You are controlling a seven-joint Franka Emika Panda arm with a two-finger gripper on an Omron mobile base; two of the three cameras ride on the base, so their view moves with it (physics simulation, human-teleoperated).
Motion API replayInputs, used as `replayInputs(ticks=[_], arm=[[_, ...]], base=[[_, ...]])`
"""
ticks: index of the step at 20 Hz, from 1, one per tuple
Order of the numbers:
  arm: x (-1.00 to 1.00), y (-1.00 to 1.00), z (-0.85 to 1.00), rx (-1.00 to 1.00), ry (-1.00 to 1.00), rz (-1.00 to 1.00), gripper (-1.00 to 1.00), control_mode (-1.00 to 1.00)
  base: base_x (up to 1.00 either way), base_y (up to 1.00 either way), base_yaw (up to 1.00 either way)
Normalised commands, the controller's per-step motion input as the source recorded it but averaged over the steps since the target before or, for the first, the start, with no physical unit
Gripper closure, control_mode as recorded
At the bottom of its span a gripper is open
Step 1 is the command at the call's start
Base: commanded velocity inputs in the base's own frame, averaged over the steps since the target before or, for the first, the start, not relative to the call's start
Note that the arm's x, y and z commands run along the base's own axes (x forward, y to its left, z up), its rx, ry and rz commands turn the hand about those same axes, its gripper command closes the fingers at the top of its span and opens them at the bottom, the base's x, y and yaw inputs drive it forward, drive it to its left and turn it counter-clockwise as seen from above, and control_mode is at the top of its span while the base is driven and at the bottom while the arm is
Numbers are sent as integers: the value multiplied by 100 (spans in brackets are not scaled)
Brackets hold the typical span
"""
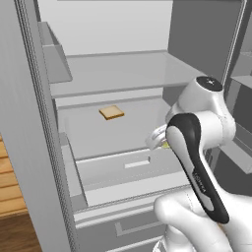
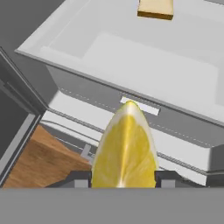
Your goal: Grab a lemon wedge from the fridge and one ice cube from the ice bowl, and put them in the glass of lemonade.
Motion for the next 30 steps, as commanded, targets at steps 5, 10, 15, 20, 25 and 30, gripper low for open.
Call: replayInputs(ticks=[5, 10, 15, 20, 25, 30], arm=[[-51, -17, -44, 0, 7, -3, 100, -100], [-14, -20, -26, 0, 8, -5, 100, -100], [0, -47, -20, 0, 6, -19, 100, -100], [0, 0, 0, 0, 0, 0, 100, -100], [-6, 0, 0, 0, 0, 0, 100, 100], [0, 0, 0, 0, 0, 0, 100, 100]], base=[[0, 0, 0], [0, 0, 0], [0, 0, 0], [0, 0, 0], [-38, 0, -1], [-100, 6, -10]])
